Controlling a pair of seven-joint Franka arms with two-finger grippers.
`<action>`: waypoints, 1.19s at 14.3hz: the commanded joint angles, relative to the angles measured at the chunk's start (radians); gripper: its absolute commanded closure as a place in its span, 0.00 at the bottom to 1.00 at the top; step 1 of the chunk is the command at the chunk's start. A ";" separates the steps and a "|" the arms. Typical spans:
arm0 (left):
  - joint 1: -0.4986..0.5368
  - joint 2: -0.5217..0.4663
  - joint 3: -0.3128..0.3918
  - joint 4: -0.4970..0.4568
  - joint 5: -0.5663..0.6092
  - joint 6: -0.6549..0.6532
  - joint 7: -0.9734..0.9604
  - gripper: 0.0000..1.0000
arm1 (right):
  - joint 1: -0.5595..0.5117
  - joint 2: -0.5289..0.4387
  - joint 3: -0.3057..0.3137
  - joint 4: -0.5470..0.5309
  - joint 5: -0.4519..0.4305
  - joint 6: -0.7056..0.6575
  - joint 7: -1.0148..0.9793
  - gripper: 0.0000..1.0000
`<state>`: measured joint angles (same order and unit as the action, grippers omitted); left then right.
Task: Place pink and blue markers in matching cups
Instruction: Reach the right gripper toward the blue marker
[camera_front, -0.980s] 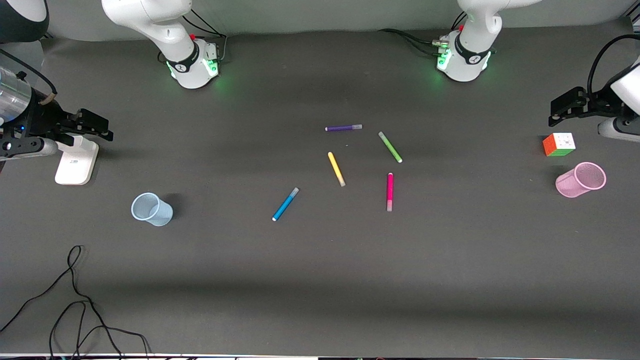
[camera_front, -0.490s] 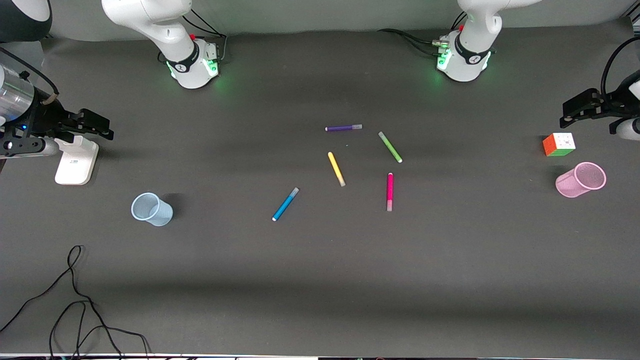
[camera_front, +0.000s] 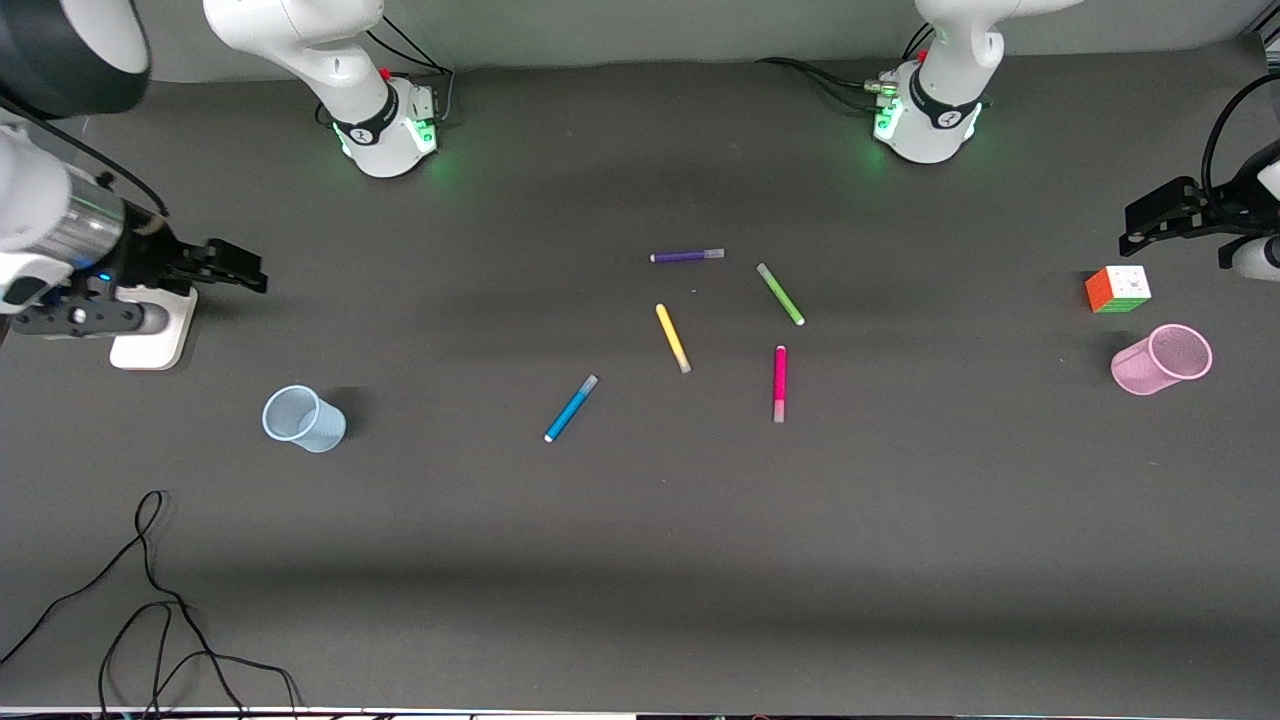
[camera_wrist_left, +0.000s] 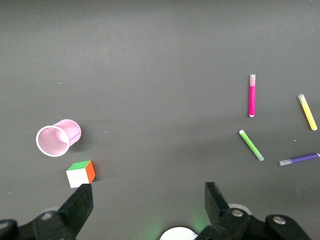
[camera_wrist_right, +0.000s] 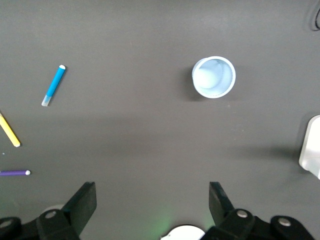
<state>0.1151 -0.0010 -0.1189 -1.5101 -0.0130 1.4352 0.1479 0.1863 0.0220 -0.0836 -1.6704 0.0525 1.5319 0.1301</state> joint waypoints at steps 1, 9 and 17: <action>0.001 -0.010 0.002 -0.002 -0.004 0.017 -0.001 0.00 | 0.007 0.125 0.036 0.115 0.052 -0.015 0.078 0.00; -0.031 0.058 0.002 0.010 0.034 0.010 -0.011 0.00 | 0.030 0.361 0.151 0.264 0.163 -0.015 0.359 0.00; -0.052 0.137 -0.001 0.002 0.022 -0.042 -0.014 0.00 | 0.058 0.536 0.154 0.317 0.314 0.014 0.473 0.00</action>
<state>0.0908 0.1524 -0.1179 -1.5188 0.0088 1.4171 0.1475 0.2210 0.5016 0.0725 -1.4054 0.3385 1.5398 0.5572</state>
